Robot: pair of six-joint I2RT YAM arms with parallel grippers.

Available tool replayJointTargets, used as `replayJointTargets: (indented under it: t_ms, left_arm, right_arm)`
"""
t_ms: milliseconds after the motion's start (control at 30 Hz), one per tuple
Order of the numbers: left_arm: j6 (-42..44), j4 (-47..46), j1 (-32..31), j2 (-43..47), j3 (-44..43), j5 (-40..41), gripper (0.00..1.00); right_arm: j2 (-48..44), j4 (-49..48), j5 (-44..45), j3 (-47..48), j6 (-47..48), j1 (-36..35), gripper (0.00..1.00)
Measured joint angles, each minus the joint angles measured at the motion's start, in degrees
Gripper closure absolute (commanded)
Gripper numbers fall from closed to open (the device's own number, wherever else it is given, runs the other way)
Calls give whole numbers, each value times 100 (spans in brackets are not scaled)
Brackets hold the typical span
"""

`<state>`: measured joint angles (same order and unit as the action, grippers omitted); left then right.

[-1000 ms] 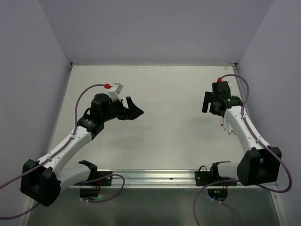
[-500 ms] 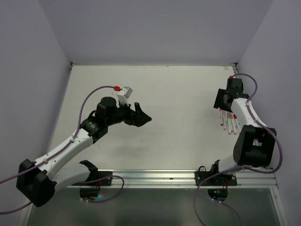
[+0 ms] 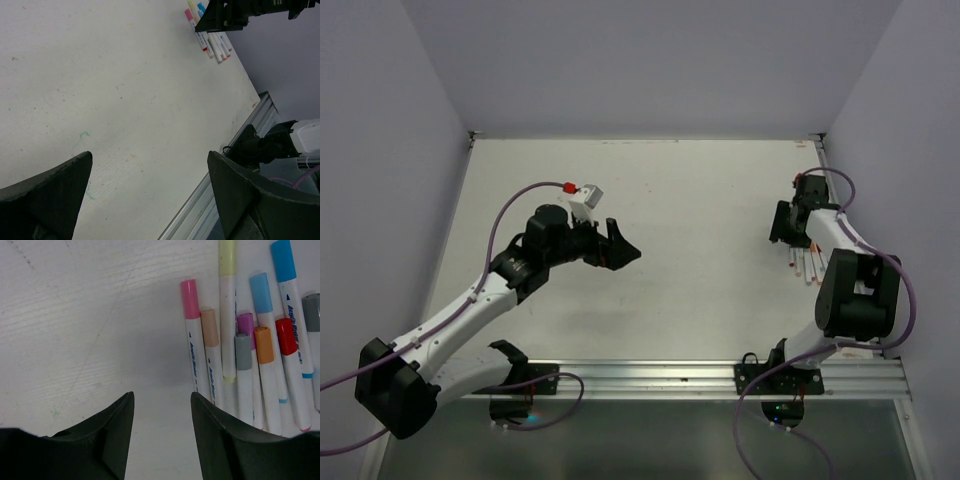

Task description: Open the pen caps

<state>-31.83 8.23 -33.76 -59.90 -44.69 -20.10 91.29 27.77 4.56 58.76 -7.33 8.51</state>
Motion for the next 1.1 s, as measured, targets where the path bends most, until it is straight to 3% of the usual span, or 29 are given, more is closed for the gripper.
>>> replayJointTargets:
  t_ms: [633, 800, 1000, 1067, 1100]
  left_arm:
    - [0, -33, -2, -129, 0, -72, 0]
    - [4, -33, -2, -133, 0, -72, 0]
    - [7, -33, -2, -133, 0, -72, 0]
    - [7, -33, -2, -133, 0, -72, 0]
    - [7, -33, -2, -133, 0, -72, 0]
  right_arm:
    - [621, -109, 20, -2, 98, 396, 49]
    - [739, -151, -9, -2, 103, 415, 53]
    - [776, -162, -116, -2, 142, 417, 68]
    - [776, -162, -127, -2, 175, 417, 80]
    - [776, -162, -131, -2, 192, 417, 93]
